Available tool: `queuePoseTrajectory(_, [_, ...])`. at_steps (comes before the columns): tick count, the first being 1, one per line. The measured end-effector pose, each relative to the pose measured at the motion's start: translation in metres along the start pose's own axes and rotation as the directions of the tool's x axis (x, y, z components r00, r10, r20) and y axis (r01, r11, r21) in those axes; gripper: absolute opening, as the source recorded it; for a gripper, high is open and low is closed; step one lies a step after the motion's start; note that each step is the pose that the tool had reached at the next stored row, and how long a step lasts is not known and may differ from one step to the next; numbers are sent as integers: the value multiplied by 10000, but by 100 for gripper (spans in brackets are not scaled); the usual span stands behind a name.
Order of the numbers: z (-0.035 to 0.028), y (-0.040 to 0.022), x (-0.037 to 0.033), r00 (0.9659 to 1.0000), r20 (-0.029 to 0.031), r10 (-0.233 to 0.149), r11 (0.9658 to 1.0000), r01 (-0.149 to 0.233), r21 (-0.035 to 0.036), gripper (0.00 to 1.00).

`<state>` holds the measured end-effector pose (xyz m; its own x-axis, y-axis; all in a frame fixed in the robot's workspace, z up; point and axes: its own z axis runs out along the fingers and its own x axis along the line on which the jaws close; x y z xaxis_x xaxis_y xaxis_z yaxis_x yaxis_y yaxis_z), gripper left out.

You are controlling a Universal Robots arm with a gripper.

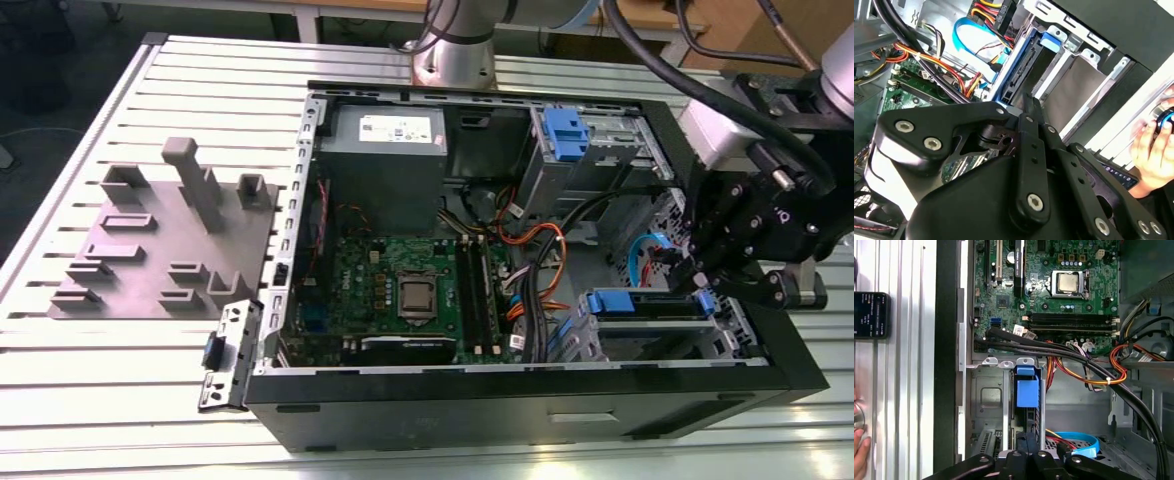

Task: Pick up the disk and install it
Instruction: 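Insert the first disk wire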

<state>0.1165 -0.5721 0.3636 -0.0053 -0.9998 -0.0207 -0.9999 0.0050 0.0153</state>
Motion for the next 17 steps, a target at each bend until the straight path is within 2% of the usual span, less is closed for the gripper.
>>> queuePoseTrajectory(5, [-18,-7,-3,10000,0,-1,10000,1,-1,11])
queuePoseTrajectory(17, [-20,-107,-15,10000,-1,0,10000,0,-5,11])
